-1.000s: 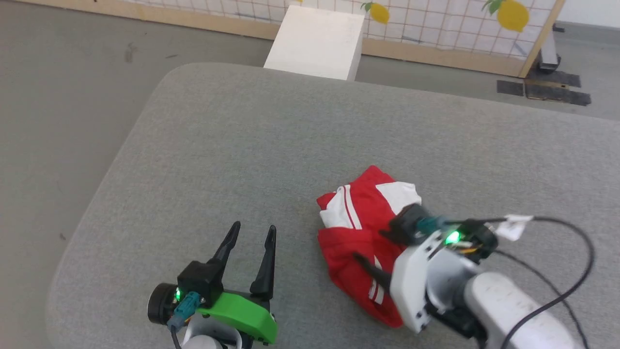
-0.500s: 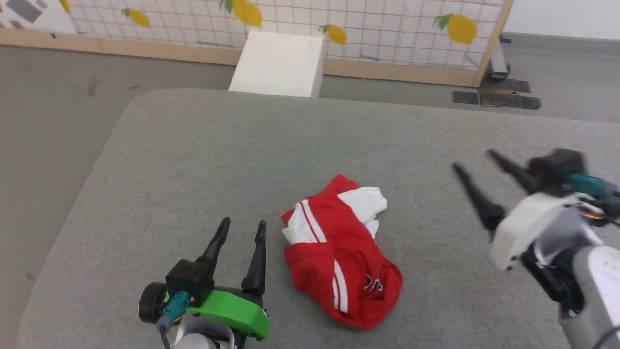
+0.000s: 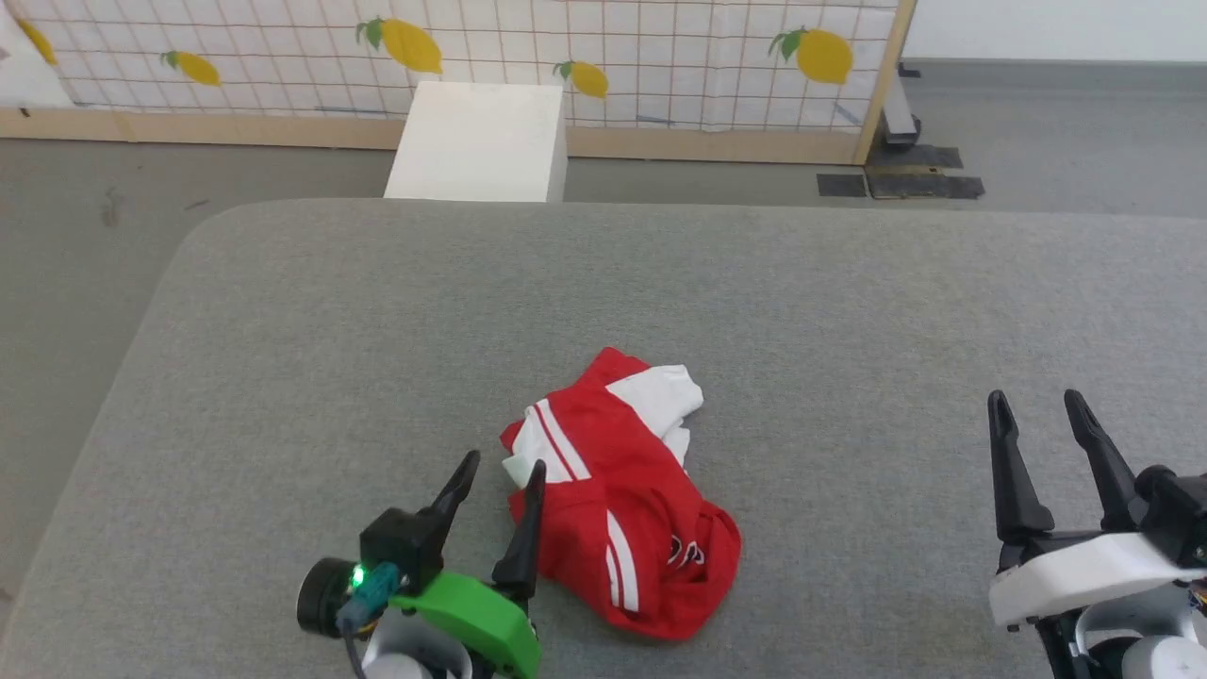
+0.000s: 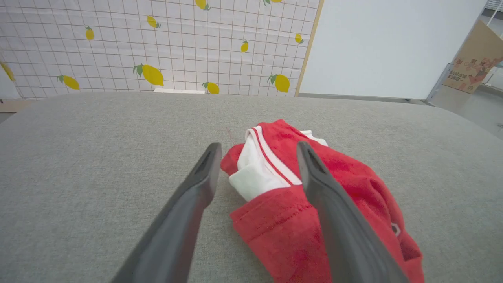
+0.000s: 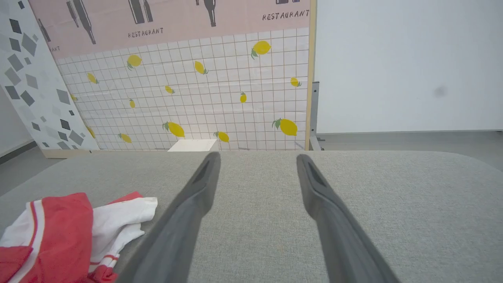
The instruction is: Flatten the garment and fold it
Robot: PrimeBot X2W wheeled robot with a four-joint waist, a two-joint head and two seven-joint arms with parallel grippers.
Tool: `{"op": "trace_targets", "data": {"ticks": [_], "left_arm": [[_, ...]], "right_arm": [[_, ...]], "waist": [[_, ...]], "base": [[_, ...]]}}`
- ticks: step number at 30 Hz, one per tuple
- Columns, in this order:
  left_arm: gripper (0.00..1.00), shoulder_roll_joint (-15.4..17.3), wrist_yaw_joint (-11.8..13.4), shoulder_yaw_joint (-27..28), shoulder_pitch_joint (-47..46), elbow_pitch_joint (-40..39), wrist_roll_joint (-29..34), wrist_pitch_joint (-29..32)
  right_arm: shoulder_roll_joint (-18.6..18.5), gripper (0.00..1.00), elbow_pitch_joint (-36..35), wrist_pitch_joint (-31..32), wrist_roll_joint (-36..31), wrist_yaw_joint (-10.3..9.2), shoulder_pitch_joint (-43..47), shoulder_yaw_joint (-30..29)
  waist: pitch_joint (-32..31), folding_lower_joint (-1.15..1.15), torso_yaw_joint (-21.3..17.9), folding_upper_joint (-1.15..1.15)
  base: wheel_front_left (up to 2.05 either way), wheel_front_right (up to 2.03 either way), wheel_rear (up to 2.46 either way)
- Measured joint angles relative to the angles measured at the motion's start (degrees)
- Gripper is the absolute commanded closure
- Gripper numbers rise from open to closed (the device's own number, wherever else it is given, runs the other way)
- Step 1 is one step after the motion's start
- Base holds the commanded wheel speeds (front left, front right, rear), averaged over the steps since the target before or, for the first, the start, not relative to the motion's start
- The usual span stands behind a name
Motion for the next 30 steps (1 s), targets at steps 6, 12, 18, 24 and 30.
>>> {"op": "trace_targets", "data": {"ticks": [6,12,18,24,30], "left_arm": [[0.00,3.00,-1.55,-2.88,-6.43,0.47,0.08,9.26],[0.00,7.82,-2.56,-8.36,-18.02,2.11,-5.06,29.07],[0.00,15.29,-2.74,-18.16,-28.43,2.94,-20.35,50.11],[0.00,21.21,-2.72,-22.59,-34.37,3.64,-28.29,59.88],[0.00,23.37,-2.74,-25.76,-36.12,6.05,-32.05,63.14]], "right_arm": [[1.27,0.00,-1.64,-0.43,-1.04,0.00,0.92,-0.58],[1.94,0.00,-3.22,-0.32,-1.77,0.00,0.82,-0.81],[2.31,0.00,-2.91,-0.30,-1.77,0.00,-0.54,-0.33],[2.44,0.00,-1.25,-1.21,-1.64,0.00,-1.76,0.22],[2.46,0.00,0.89,-2.61,-0.31,0.00,-2.31,1.11]], "waist": [[1.38,0.00,-1.69,0.00],[3.35,0.00,-3.40,0.00],[5.56,0.00,-5.48,0.00],[7.57,0.00,-7.71,0.00],[9.56,0.00,-9.43,0.00]], "base": [[0.00,0.00,0.00],[0.00,0.00,0.00],[0.00,0.00,0.00],[0.00,0.00,0.00],[0.00,0.00,0.00]]}}
